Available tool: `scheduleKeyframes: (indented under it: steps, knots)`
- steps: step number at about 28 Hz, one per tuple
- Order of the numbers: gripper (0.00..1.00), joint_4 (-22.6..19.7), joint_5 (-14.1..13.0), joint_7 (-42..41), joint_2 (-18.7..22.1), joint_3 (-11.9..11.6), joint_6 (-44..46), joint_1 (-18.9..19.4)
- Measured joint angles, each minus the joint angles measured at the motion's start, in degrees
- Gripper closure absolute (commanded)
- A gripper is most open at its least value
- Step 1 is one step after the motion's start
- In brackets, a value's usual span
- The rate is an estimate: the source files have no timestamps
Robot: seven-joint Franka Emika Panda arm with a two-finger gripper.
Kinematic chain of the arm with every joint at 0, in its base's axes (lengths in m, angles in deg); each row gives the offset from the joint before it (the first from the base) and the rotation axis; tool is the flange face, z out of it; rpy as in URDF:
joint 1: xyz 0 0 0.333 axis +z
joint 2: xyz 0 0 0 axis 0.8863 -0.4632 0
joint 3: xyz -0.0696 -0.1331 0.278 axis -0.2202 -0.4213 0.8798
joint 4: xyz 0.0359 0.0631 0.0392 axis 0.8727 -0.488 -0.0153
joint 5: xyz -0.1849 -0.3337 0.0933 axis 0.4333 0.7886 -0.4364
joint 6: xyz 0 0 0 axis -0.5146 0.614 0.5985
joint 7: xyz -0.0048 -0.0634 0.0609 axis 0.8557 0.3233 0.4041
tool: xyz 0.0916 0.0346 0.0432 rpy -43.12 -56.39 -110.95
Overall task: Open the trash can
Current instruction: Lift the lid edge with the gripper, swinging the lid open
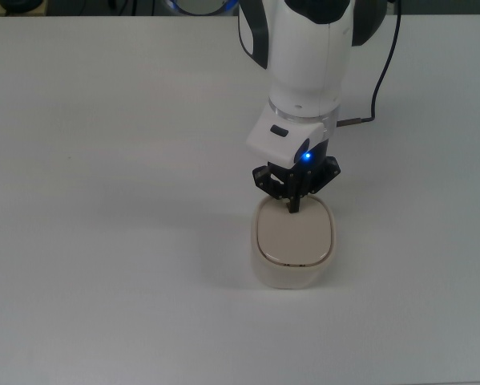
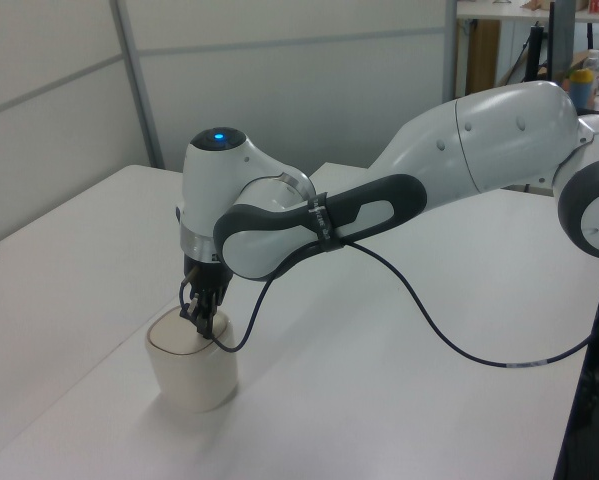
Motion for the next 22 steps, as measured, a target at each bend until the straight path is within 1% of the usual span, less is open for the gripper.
scheduleKeyframes:
  steps: [5,11,18,22]
  knots:
    - [1.0,0.1,0.1,0.0,-0.2,0.0,0.0,0.0]
    - [1.0,0.2,1.6,0.0,-0.3,0.0,0.0,0.3]
    - [1.0,0.5,1.6,0.4,-0.2,0.0,0.0,0.3]
    - [1.0,1.0,1.5,1.4,0.7,0.0,0.6,0.3]
